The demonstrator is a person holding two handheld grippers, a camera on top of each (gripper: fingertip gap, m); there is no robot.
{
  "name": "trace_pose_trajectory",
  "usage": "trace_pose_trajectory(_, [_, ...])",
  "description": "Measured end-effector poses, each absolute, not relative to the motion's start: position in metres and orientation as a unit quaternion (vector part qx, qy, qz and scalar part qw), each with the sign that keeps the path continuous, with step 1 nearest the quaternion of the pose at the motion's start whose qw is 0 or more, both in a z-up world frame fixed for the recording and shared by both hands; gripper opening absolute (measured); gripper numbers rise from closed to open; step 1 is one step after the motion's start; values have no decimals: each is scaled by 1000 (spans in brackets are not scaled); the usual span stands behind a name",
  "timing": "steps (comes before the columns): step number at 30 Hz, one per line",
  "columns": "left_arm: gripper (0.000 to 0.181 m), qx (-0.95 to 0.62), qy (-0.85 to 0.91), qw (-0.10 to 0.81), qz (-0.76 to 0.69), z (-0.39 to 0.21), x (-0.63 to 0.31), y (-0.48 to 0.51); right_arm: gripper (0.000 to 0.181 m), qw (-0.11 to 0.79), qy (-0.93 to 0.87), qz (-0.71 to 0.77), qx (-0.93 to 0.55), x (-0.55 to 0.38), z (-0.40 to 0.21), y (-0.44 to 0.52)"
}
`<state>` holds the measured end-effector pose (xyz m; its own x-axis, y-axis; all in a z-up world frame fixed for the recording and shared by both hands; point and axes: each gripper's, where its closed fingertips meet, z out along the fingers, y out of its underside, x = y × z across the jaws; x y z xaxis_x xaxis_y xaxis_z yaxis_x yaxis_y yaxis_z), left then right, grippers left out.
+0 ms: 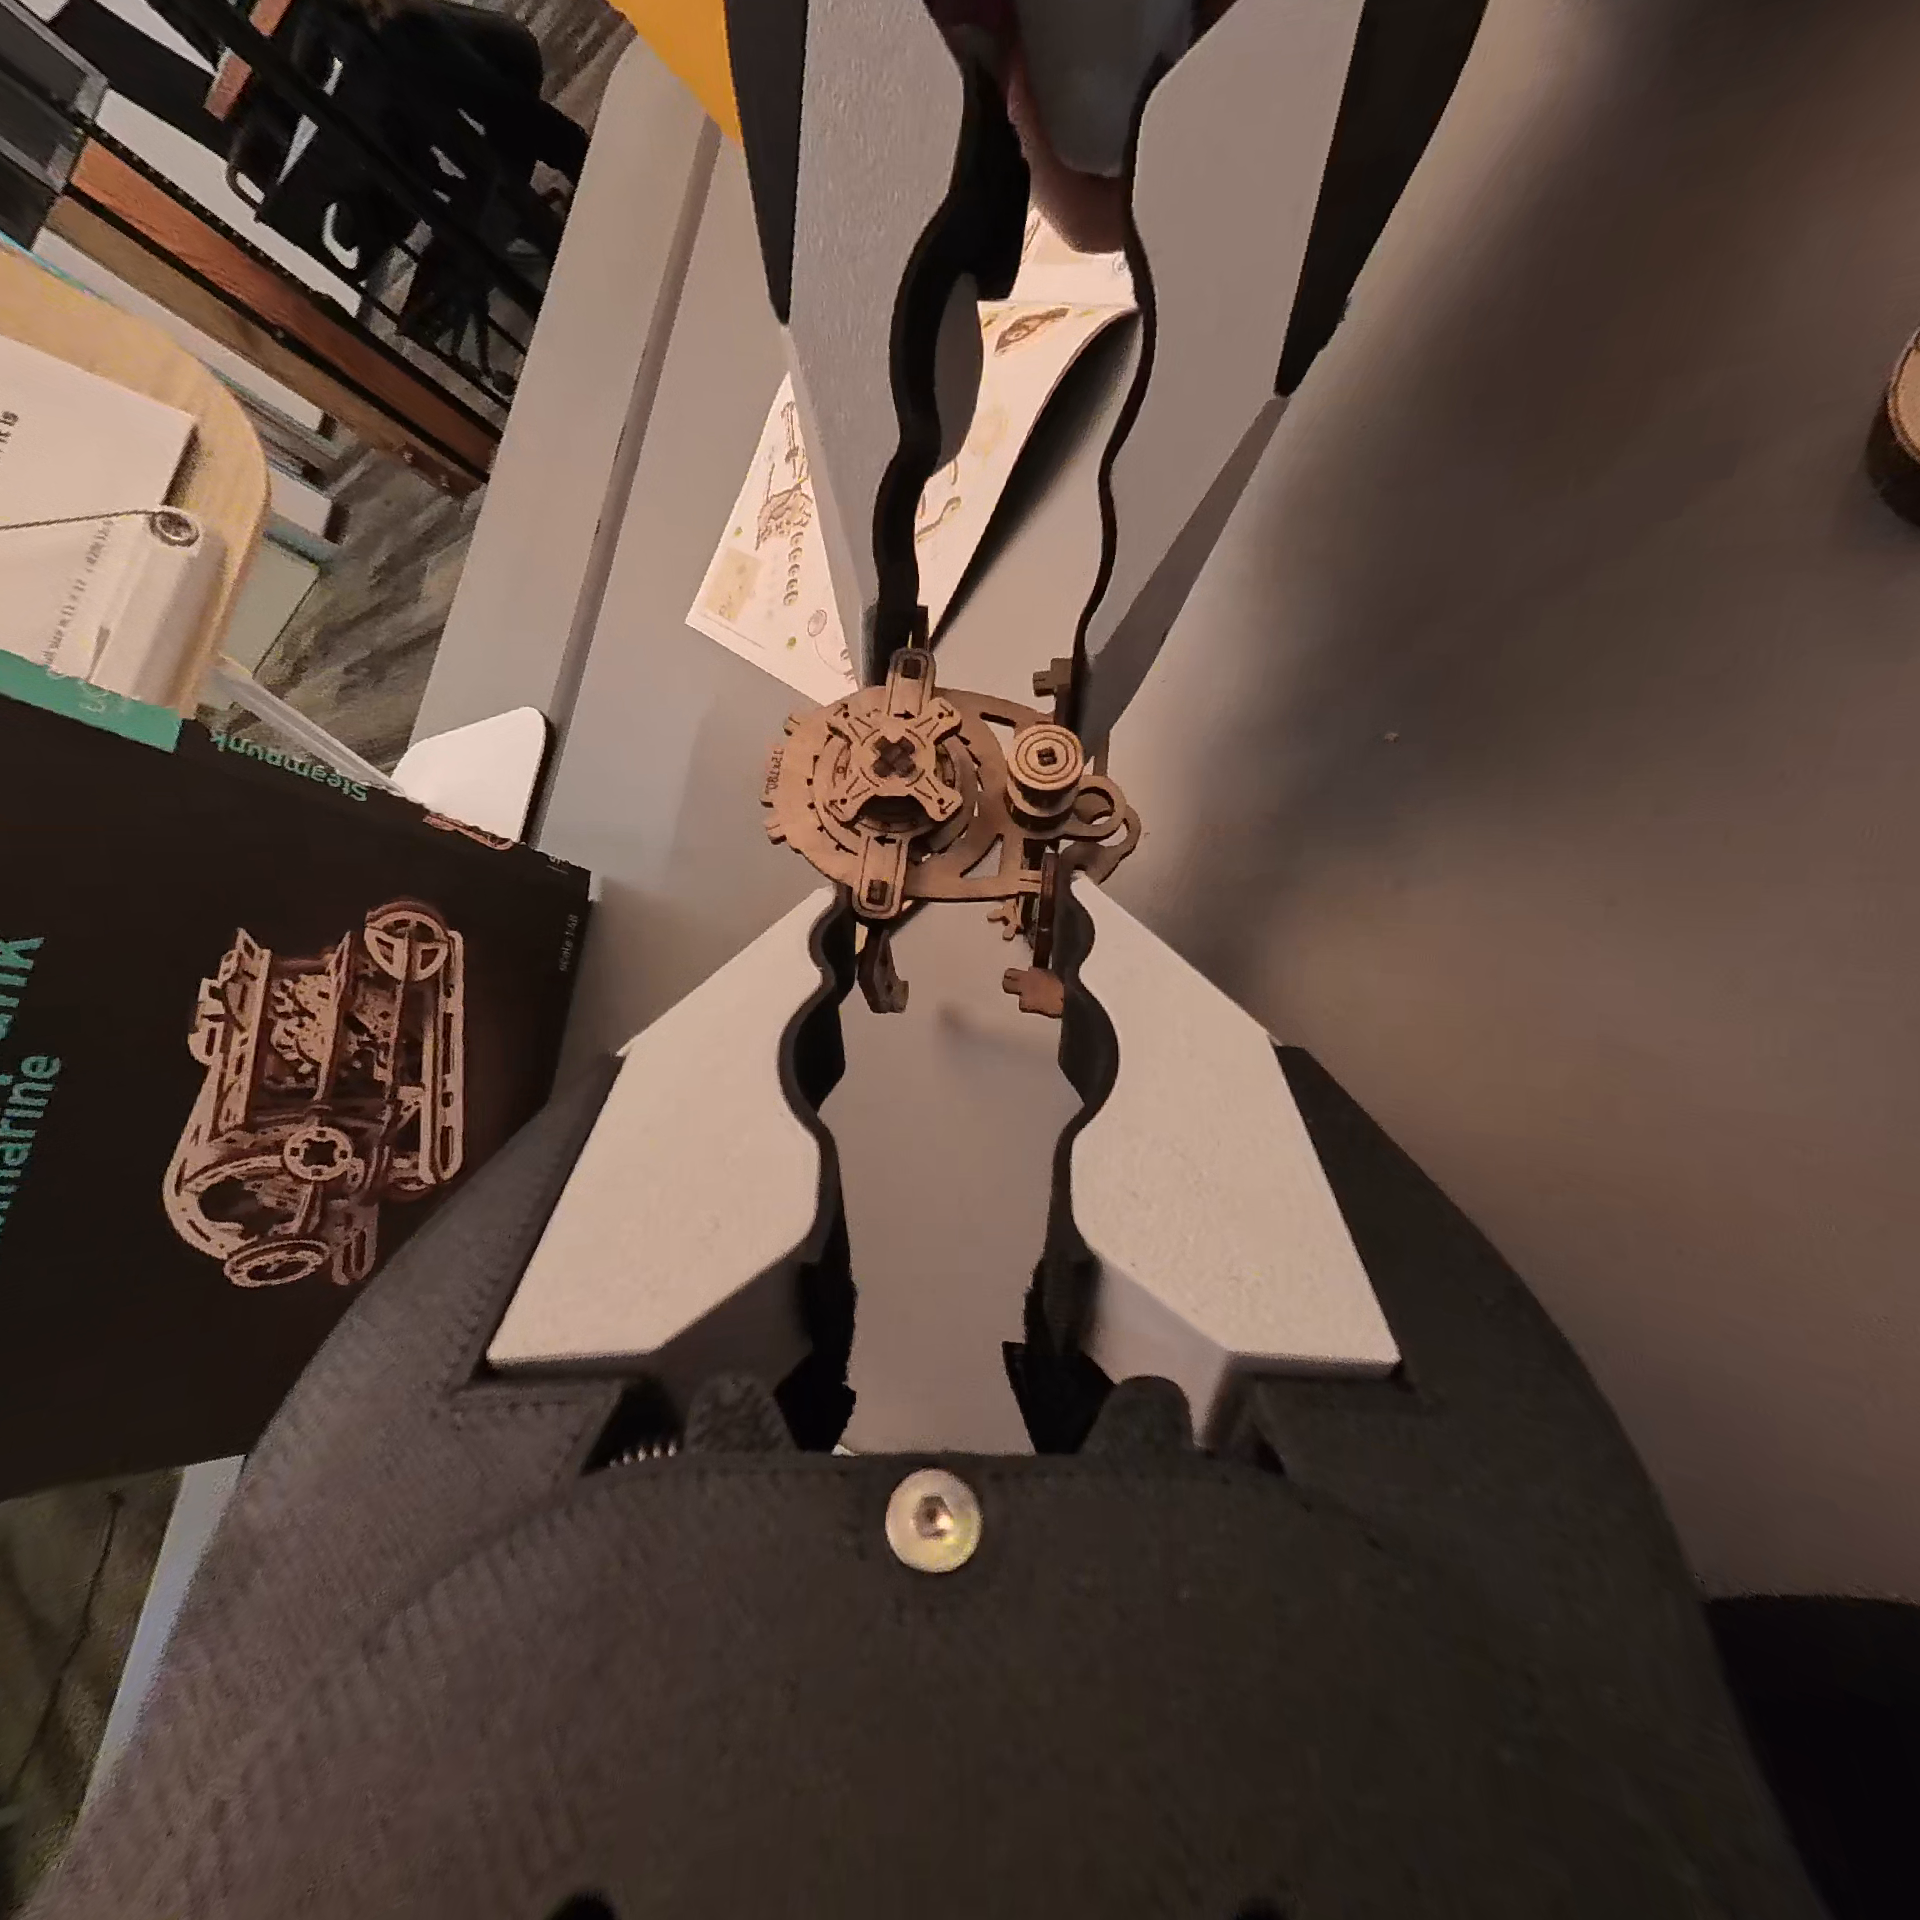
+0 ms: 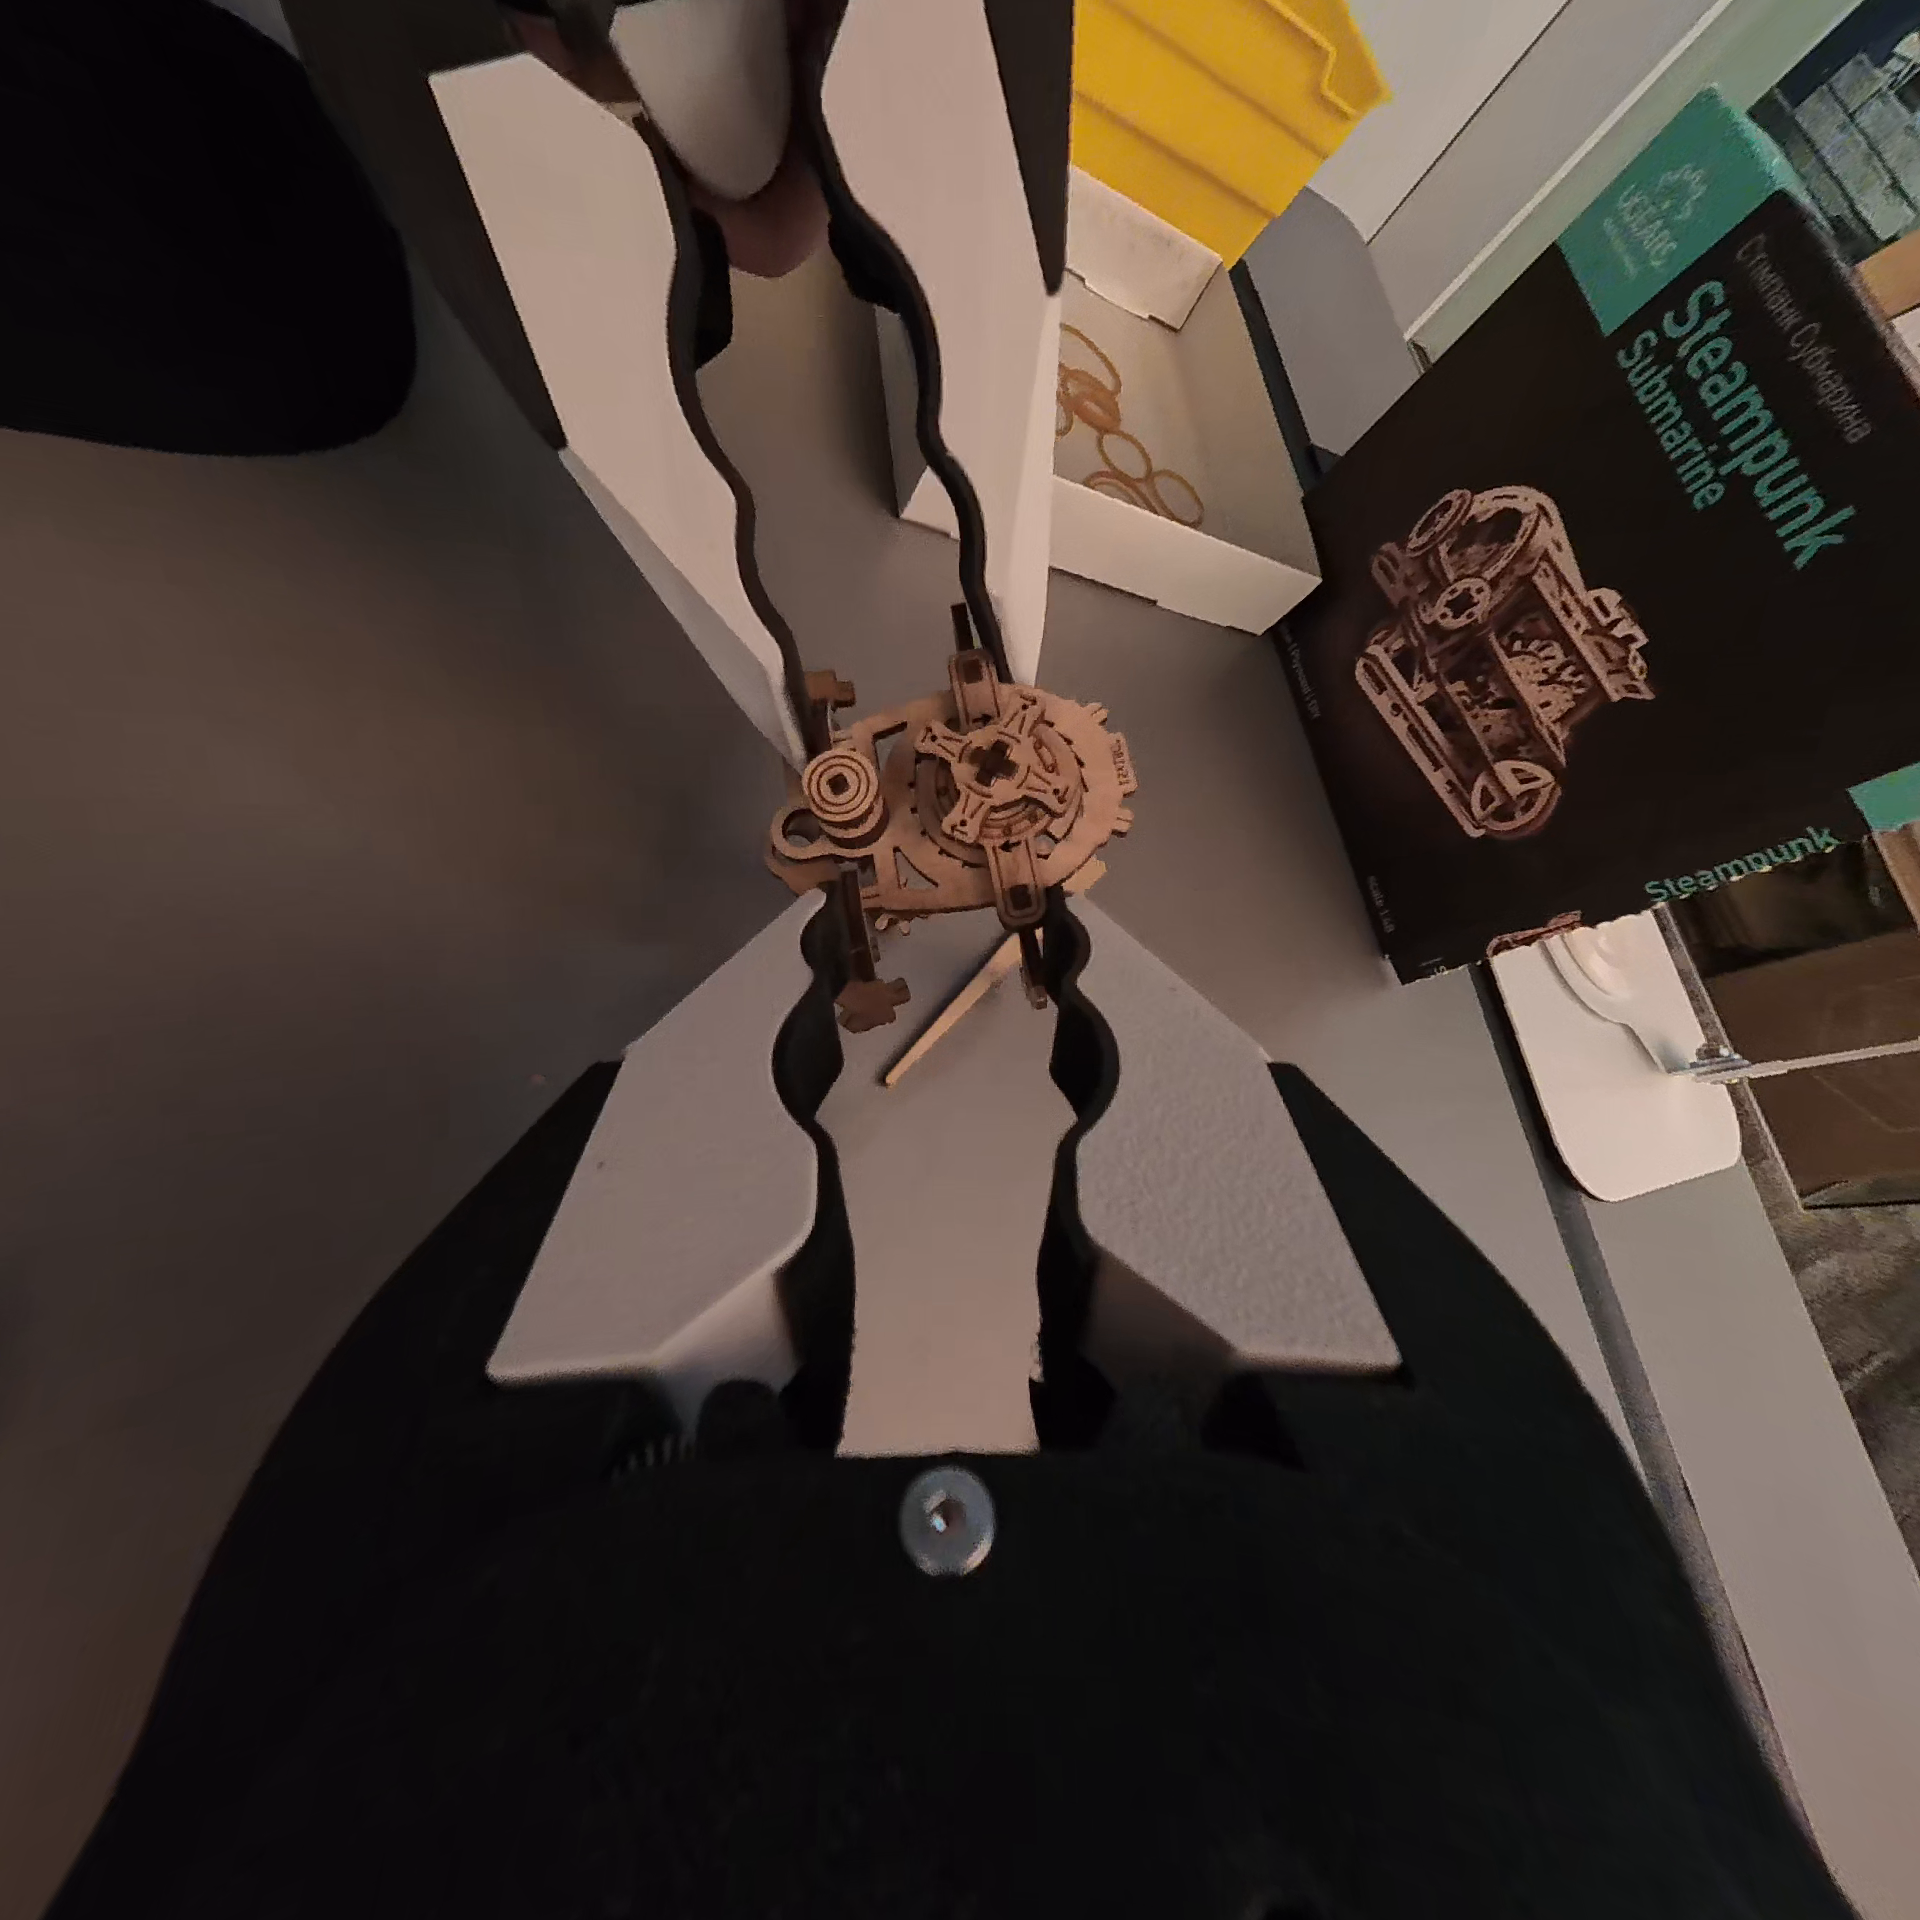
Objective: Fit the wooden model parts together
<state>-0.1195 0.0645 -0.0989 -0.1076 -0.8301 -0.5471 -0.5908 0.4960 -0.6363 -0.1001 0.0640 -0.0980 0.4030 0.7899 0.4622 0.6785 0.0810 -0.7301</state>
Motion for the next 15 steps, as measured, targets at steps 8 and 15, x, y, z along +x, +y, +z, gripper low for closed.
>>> trace_pose_trajectory(8, [37,-475,737,470,-99,-100,-120,67,36,496,-543,30,-677,-100,-98,66])
trace_pose_trajectory(15, [36,-490,737,450,-116,-103,-122,66,36,498,-551,16,-670,-102,-99,64])
